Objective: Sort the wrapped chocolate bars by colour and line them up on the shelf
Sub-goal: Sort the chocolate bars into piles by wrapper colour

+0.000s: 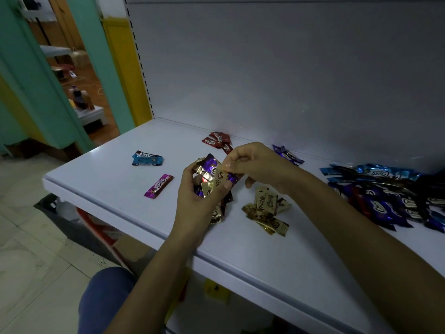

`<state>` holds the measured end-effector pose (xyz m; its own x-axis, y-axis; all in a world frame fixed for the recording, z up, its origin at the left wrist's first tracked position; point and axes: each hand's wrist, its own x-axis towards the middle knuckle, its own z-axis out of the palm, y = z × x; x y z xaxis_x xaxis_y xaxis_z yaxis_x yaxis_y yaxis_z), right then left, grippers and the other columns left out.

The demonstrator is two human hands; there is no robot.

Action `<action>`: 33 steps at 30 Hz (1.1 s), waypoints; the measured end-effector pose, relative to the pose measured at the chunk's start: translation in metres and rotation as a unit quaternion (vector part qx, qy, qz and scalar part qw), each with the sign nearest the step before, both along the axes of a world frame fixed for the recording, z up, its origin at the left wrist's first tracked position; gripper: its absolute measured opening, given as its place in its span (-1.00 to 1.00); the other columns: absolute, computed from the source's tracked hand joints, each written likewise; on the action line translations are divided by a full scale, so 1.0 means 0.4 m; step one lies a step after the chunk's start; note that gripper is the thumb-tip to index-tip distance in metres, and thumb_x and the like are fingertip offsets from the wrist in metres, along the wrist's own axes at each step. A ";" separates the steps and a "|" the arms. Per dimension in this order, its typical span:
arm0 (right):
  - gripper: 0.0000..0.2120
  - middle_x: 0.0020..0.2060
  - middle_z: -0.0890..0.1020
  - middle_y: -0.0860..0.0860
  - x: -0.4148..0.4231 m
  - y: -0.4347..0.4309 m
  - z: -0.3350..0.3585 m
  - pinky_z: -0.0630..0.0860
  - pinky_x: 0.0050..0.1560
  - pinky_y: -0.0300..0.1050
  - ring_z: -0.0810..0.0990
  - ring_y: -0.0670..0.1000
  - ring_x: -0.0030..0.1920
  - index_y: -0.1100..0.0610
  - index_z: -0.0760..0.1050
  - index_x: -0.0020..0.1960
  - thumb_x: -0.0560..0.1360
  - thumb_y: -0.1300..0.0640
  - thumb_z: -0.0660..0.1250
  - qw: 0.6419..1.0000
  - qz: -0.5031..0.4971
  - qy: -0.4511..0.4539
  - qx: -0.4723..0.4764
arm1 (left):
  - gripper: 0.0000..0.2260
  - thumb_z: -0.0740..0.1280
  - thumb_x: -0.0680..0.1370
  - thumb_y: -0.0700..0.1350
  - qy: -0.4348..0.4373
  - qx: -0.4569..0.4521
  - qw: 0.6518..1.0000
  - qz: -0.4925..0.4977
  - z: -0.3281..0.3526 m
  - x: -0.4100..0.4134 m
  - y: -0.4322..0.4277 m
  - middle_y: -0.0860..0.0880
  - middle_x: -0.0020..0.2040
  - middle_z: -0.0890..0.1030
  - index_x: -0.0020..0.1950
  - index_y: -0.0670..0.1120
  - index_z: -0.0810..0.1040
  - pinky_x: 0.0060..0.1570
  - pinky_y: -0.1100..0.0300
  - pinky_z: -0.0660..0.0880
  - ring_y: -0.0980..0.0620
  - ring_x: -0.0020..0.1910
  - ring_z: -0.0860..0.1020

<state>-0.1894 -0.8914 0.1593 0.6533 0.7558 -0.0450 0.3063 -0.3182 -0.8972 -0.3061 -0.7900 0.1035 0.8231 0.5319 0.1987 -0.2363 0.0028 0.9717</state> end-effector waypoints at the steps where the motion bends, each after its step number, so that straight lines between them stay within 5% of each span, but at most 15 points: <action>1: -0.91 -0.14 0.62 -0.07 -0.003 0.000 0.001 0.47 -0.41 -0.31 0.58 -0.10 -0.16 0.14 0.56 -0.09 0.50 0.12 0.35 1.000 -0.004 -0.003 0.003 | -0.59 0.42 0.45 -0.21 0.001 -0.003 1.000 -0.002 0.000 0.000 0.000 0.06 0.05 0.56 0.13 0.19 0.37 -0.24 0.34 0.55 0.12 -0.10 0.62; 4: -0.86 -0.23 0.62 -0.03 -0.010 0.000 0.002 0.47 -0.43 -0.29 0.60 -0.09 -0.23 0.07 0.55 -0.09 0.45 0.00 0.40 0.999 -0.007 -0.034 -0.005 | -0.57 0.43 0.45 -0.22 0.004 0.019 1.000 -0.006 -0.001 0.000 -0.002 0.04 0.08 0.56 0.14 0.18 0.37 -0.22 0.34 0.55 0.11 -0.06 0.62; 8: -0.79 -0.21 0.64 0.13 -0.010 0.006 -0.004 0.49 -0.43 -0.26 0.62 -0.05 -0.26 0.07 0.54 -0.05 0.38 0.10 0.50 0.996 0.012 -0.084 -0.018 | -0.52 0.46 0.41 -0.21 0.005 0.030 0.999 -0.011 -0.001 -0.004 -0.007 0.09 0.06 0.55 0.17 0.18 0.36 -0.20 0.37 0.53 0.23 -0.10 0.61; 12: -0.90 -0.24 0.64 0.00 -0.005 -0.001 0.002 0.49 -0.43 -0.33 0.62 -0.07 -0.21 0.07 0.56 -0.04 0.46 0.17 0.42 0.999 0.003 -0.046 0.003 | -0.56 0.44 0.42 -0.19 0.007 0.022 1.000 -0.016 0.005 -0.005 -0.003 0.14 0.05 0.54 0.13 0.19 0.36 -0.22 0.41 0.51 0.29 -0.11 0.61; 17: -0.93 -0.23 0.58 0.09 -0.005 -0.001 -0.011 0.45 -0.36 -0.38 0.53 -0.05 -0.23 0.09 0.55 -0.13 0.45 0.24 0.39 1.000 -0.015 -0.022 0.011 | -0.54 0.41 0.47 -0.28 0.024 0.042 0.998 -0.029 -0.006 -0.002 -0.001 0.05 0.09 0.56 0.14 0.21 0.36 -0.21 0.35 0.54 0.17 -0.06 0.62; 21: -0.92 -0.14 0.58 -0.02 0.036 -0.012 -0.011 0.48 -0.23 -0.28 0.54 -0.08 -0.17 0.07 0.54 -0.14 0.47 0.23 0.38 0.986 -0.133 0.031 0.096 | -0.57 0.40 0.49 -0.26 0.027 0.048 0.998 -0.022 -0.010 -0.003 0.001 0.06 0.07 0.60 0.18 0.18 0.39 -0.16 0.29 0.55 0.17 -0.05 0.62; 23: -0.86 -0.18 0.59 -0.06 0.089 -0.041 -0.030 0.52 -0.22 -0.27 0.56 -0.12 -0.19 0.05 0.54 -0.17 0.45 0.27 0.39 0.963 -0.228 -0.080 0.116 | -0.58 0.40 0.49 -0.25 0.031 0.045 0.998 -0.019 -0.008 -0.002 0.000 0.13 0.02 0.59 0.16 0.20 0.39 -0.20 0.36 0.55 0.27 -0.10 0.60; 27: -0.94 -0.11 0.60 0.08 0.183 -0.119 -0.111 0.50 -0.16 -0.09 0.56 0.06 -0.09 0.17 0.58 -0.12 0.45 0.28 0.35 0.876 -0.334 -0.349 -0.012 | -0.60 0.41 0.49 -0.18 0.047 0.050 0.998 -0.013 -0.010 0.001 0.001 0.17 0.03 0.59 0.23 0.16 0.40 -0.13 0.31 0.55 0.31 -0.11 0.59; 33: -0.86 -0.12 0.62 0.14 0.216 -0.137 -0.168 0.38 -0.13 -0.11 0.52 0.11 -0.12 0.20 0.65 -0.08 0.48 0.23 0.31 0.852 -0.280 -0.404 -0.181 | -0.57 0.42 0.48 -0.16 0.057 0.050 0.997 -0.005 -0.010 0.004 -0.002 0.15 0.07 0.58 0.26 0.14 0.39 -0.06 0.23 0.56 0.29 -0.07 0.60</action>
<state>-0.1029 -0.9463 0.0920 0.8351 0.3476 0.4263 0.4867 -0.8280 -0.2783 -0.3045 -0.7908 0.0996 0.8485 0.5059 0.1555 -0.1253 -0.0935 0.9877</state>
